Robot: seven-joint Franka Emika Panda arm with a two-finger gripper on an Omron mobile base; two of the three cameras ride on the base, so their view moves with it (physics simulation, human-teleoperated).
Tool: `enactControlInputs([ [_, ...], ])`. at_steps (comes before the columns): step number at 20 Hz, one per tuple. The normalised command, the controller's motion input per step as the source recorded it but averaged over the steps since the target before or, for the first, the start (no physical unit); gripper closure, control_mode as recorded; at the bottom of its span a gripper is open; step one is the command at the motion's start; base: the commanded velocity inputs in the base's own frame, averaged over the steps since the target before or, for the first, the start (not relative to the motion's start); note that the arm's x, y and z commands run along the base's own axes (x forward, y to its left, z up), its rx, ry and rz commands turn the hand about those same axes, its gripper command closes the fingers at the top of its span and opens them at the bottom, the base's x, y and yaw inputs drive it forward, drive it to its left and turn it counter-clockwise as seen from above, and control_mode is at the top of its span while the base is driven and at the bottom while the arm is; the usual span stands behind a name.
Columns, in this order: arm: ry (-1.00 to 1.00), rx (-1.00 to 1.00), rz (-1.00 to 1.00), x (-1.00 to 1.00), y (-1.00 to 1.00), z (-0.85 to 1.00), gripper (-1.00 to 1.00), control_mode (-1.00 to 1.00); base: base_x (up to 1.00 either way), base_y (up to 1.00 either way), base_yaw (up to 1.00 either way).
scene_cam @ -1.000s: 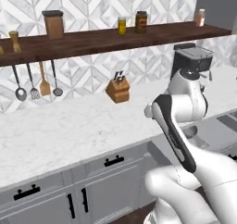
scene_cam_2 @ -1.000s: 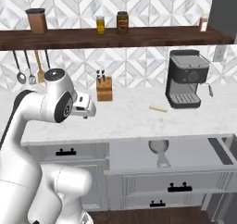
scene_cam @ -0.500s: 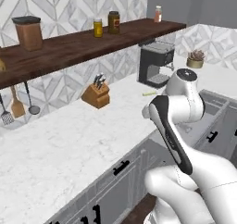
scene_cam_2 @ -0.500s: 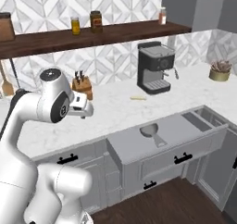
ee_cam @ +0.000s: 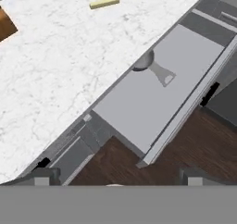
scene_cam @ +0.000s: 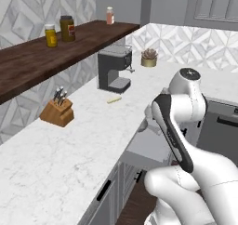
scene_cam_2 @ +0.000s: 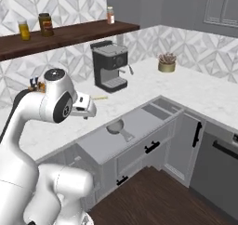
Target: Pick the measuring cup from the drawer and place it on the counter.
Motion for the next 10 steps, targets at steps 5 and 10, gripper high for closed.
enactControlInputs([
  [5, 0.01, 0.00, -0.04, 0.11, -0.05, -0.05, -1.00, -1.00, 0.24, 0.09, -0.31],
  [10, 0.14, 0.00, -0.11, 0.85, -0.77, -0.28, -1.00, -1.00, 0.00, 0.00, 0.00],
])
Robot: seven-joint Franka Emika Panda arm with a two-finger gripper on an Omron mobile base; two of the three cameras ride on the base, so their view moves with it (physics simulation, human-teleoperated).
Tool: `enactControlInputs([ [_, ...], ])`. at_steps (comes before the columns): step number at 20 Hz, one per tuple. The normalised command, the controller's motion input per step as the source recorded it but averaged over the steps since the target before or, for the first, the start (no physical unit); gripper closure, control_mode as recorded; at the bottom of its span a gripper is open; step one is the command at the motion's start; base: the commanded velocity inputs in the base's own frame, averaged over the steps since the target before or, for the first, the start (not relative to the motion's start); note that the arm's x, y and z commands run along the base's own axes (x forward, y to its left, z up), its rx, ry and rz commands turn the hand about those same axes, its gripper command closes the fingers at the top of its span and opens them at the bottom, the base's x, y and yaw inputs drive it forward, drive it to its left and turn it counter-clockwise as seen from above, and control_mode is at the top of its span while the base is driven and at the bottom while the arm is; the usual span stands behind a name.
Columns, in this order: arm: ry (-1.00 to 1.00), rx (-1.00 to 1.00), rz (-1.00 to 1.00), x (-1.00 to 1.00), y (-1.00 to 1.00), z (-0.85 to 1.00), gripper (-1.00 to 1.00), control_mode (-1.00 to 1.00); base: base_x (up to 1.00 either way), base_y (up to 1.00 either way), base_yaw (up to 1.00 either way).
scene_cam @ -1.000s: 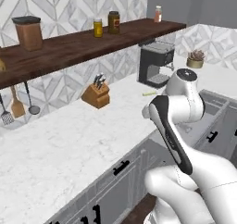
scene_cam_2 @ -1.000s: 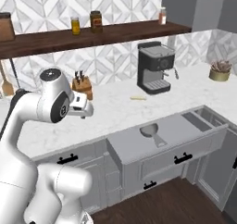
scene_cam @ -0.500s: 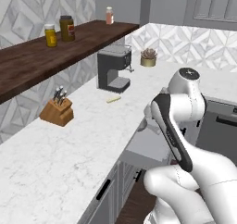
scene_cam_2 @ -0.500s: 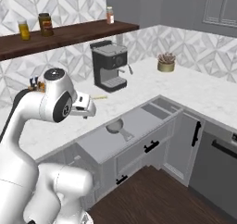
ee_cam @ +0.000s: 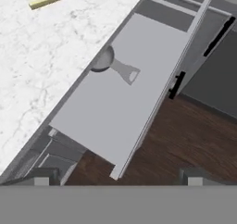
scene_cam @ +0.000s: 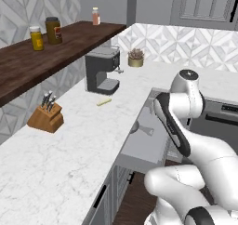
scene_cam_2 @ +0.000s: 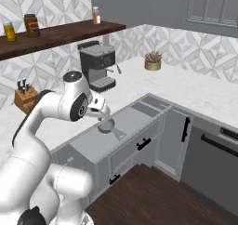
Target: Pick the measuring cup from the drawer and place it on the counter.
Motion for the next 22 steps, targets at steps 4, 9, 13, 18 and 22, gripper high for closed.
enactControlInputs([
  [4, 0.23, 0.00, -0.05, 0.74, -0.98, -0.51, -1.00, -1.00, 0.00, 0.00, 0.00],
  [9, 0.15, 0.00, -0.08, 0.57, -0.53, -0.42, -1.00, -1.00, 0.00, 0.00, 0.00],
  [13, 0.03, 0.00, -0.06, 0.40, -0.39, -0.55, -1.00, -1.00, 0.00, 0.00, 0.00],
  [18, 0.00, 0.00, -0.05, 0.41, -0.13, -0.59, -1.00, -1.00, 0.00, 0.00, 0.00],
  [22, 0.00, 0.00, -0.01, 0.57, 0.00, -0.65, -1.00, -1.00, 0.00, 0.00, 0.00],
])
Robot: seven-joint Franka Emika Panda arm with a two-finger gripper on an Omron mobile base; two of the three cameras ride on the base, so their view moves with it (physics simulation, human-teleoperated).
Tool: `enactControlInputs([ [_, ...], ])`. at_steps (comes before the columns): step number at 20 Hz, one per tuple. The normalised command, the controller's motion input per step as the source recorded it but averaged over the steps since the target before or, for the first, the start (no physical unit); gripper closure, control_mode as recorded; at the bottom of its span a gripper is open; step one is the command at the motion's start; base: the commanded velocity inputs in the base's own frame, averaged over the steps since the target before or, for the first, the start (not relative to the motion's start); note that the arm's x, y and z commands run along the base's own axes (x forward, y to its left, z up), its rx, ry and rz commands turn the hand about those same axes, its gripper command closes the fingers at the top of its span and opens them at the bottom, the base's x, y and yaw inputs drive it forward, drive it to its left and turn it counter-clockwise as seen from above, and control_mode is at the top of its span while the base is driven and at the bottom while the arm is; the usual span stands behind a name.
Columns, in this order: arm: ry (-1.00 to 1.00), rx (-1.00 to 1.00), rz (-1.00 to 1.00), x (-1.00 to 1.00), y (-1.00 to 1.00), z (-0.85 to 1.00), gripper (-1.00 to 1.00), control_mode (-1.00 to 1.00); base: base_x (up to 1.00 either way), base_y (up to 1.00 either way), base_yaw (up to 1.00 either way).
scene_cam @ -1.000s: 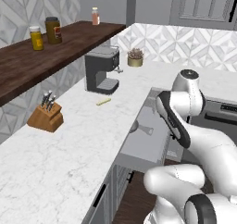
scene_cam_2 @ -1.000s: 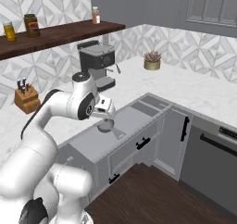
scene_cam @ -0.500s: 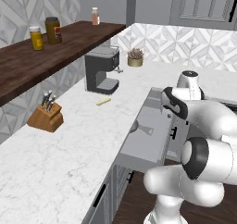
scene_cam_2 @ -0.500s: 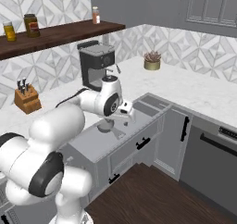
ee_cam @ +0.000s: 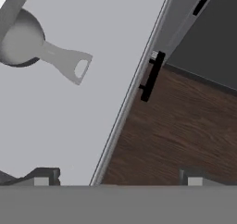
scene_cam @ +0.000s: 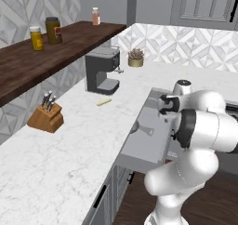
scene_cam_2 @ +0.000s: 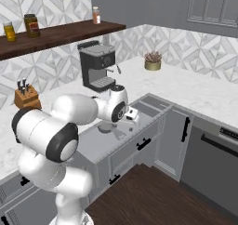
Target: Pick the measuring cup from the drawer and place it on the counter.
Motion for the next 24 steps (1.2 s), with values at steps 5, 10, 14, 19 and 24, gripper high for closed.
enactControlInputs([
  [5, 0.00, 0.00, 0.00, 0.44, -0.09, -0.61, -1.00, -1.00, 0.00, 0.00, 0.00],
  [10, 0.00, 0.00, 0.00, 0.44, -0.15, -0.64, -1.00, -1.00, 0.00, 0.00, 0.00],
  [14, 0.00, 0.00, 0.00, 0.48, -0.09, -0.56, -1.00, -1.00, 0.00, 0.00, 0.00],
  [19, 0.00, 0.00, 0.00, 0.14, -0.44, -0.60, -1.00, -1.00, 0.00, 0.00, 0.00],
  [24, 0.02, 0.00, 0.00, -0.07, -0.87, -0.63, -1.00, -1.00, 0.00, 0.00, 0.00],
])
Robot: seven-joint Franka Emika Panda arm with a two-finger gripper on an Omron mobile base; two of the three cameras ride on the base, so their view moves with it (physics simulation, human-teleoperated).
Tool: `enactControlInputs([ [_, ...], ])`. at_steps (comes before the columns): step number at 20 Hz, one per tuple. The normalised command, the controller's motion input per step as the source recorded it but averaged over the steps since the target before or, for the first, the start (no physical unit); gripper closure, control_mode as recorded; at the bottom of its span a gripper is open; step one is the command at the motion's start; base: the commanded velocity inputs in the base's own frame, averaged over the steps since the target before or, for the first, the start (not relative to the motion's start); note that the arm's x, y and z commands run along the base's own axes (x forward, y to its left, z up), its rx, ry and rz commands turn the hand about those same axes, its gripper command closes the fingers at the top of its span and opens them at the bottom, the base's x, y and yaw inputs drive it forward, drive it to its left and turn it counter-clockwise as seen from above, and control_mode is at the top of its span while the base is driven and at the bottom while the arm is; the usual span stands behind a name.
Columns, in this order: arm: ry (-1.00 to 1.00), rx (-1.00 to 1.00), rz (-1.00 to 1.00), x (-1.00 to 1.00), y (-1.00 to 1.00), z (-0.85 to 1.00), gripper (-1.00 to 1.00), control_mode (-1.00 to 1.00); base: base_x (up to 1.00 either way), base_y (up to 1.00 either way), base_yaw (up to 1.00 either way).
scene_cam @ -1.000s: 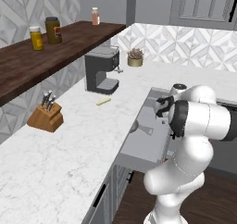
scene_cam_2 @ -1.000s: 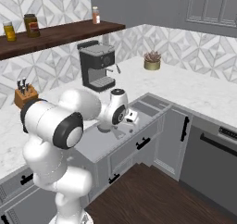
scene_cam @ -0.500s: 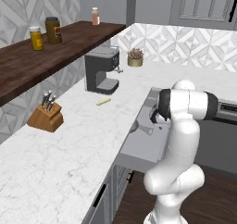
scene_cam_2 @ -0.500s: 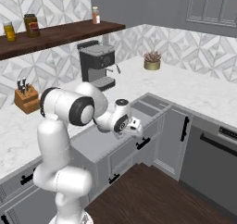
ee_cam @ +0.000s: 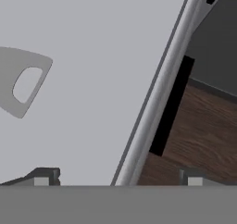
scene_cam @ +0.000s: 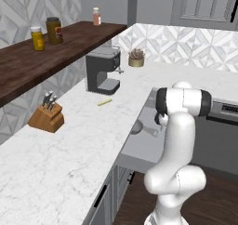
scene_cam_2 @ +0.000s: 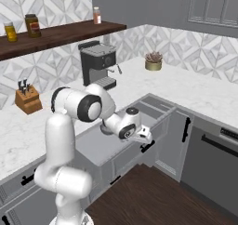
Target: Pick the measuring cup from the drawer and place it on the counter.
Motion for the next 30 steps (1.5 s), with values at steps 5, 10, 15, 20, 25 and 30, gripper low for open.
enactControlInputs([
  [5, 0.08, 0.02, 0.00, -0.68, -1.00, -0.23, -1.00, -1.00, 0.00, 0.00, 0.00],
  [10, 0.03, 0.10, -0.01, -0.82, -1.00, 0.11, -1.00, -1.00, 0.00, 0.00, 0.00],
  [15, -0.25, 0.20, 0.10, -0.55, -0.13, 1.00, -1.00, -1.00, 0.00, 0.00, 0.00],
  [20, -0.12, 0.00, 0.22, -0.35, 0.31, 1.00, -1.00, -1.00, 0.00, 0.00, 0.00],
  [25, -0.12, 0.00, 0.40, -0.15, 0.52, 1.00, -1.00, -1.00, 0.00, 0.00, 0.00],
  [30, 0.00, -0.04, 0.48, 0.19, 0.55, 0.23, -1.00, -1.00, 0.00, 0.00, 0.00],
])
